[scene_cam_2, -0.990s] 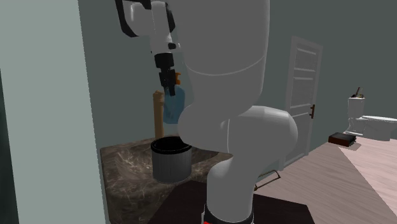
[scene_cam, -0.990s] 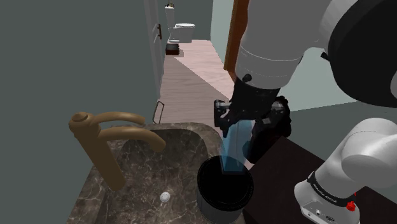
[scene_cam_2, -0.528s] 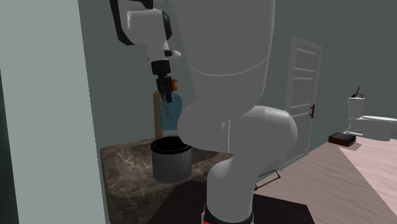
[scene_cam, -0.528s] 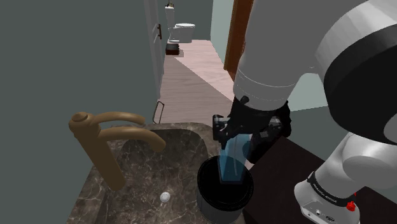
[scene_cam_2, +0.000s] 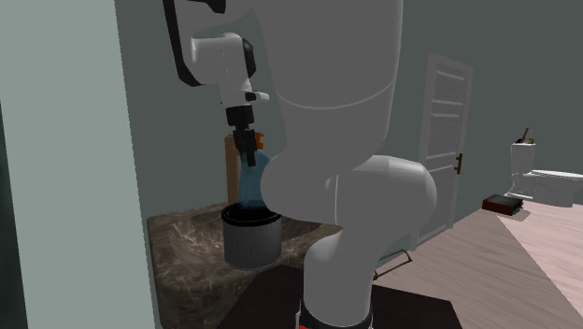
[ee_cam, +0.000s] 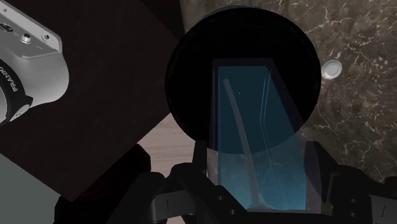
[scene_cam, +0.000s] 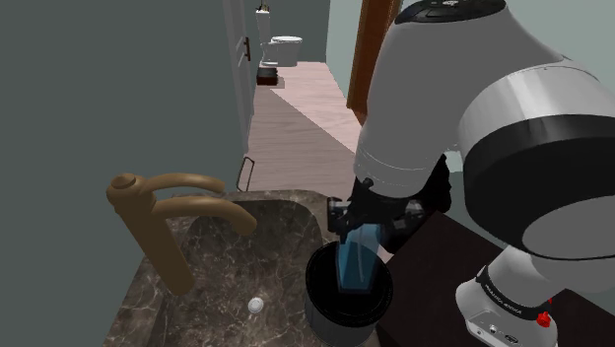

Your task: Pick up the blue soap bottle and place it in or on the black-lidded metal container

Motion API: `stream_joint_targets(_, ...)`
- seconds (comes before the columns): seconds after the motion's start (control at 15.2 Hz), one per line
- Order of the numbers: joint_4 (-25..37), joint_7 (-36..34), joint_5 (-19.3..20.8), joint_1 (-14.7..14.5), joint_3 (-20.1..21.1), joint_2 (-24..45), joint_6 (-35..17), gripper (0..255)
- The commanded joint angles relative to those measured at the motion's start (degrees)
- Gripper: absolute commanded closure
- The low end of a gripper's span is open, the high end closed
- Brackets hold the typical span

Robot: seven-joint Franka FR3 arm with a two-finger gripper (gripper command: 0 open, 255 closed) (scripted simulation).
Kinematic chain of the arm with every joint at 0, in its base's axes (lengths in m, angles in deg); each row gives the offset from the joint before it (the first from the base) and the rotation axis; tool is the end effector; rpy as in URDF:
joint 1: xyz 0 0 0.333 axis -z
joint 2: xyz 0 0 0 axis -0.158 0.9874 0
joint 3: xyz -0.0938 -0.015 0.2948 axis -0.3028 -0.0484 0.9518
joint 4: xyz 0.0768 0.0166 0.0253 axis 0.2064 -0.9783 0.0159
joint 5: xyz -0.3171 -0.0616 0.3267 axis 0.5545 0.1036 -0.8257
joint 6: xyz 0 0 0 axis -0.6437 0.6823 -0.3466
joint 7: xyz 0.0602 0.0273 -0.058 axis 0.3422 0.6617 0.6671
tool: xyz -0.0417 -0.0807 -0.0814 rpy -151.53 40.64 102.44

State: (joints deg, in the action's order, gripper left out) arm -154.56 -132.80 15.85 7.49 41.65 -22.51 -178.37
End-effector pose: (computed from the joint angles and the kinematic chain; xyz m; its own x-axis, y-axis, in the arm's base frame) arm 0.2974 0.3538 0.4398 0.7225 -0.6798 0.1256 -0.6875 -0.7257 0.0267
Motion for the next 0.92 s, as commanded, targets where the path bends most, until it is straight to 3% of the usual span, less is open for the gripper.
stream_joint_targets(0.0,-1.03,-0.4,-0.46,-1.84,1.61,-1.88,-1.6,255)
stream_joint_targets(0.66,-2.24,-0.54,-0.83,-1.91,2.31,-1.58,-3.13,255)
stream_joint_targets(0.73,-2.0,-0.79,-0.83,-1.81,2.62,-1.35,-3.2,0)
stream_joint_targets(0.86,-2.29,-1.15,-1.28,-2.54,2.57,-2.15,-2.67,0)
